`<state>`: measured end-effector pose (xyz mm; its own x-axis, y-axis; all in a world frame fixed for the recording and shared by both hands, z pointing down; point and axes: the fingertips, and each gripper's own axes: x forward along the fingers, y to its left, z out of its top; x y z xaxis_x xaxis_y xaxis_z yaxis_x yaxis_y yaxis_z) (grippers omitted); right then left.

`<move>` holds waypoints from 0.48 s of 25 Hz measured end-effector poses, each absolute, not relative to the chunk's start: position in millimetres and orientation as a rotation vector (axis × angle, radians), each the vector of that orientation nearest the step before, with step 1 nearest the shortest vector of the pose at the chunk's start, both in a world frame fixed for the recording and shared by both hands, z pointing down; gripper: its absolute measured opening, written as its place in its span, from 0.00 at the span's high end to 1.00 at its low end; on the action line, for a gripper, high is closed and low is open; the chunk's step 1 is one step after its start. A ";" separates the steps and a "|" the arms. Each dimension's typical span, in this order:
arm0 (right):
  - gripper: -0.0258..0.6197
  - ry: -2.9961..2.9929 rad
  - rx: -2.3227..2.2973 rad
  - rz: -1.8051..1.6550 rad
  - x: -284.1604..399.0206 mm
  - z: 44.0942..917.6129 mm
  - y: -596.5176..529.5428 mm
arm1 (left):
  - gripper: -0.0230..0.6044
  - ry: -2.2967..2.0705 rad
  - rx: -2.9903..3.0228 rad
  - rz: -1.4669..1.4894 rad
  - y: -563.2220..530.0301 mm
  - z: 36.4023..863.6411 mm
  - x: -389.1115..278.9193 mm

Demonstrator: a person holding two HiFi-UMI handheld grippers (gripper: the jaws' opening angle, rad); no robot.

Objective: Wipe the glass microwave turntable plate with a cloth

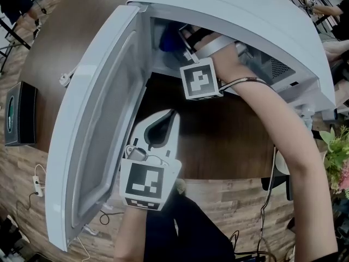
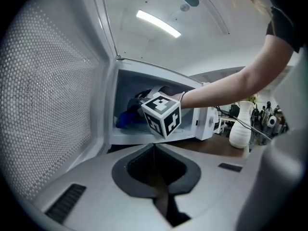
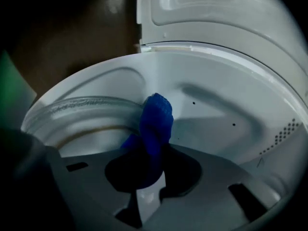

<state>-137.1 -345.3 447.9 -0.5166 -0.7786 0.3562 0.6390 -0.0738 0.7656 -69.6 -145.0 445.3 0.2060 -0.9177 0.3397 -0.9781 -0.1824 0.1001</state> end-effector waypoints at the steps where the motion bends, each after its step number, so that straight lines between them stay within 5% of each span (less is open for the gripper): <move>1: 0.88 -1.113 0.150 -1.785 -135.5 451.8 -345.6 | 0.95 -1.789 2.191 0.291 -145.2 445.1 -69.7; 12: 0.88 -0.967 0.050 -1.719 -104.0 470.2 -355.4 | 0.95 -1.767 2.204 0.296 -143.7 448.1 -65.0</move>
<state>-104.0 -355.4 470.2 -0.3905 -0.8189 0.4206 0.7844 -0.0568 0.6177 -65.0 -143.7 448.1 0.2221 -0.9128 0.3426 -0.9747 -0.1982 0.1038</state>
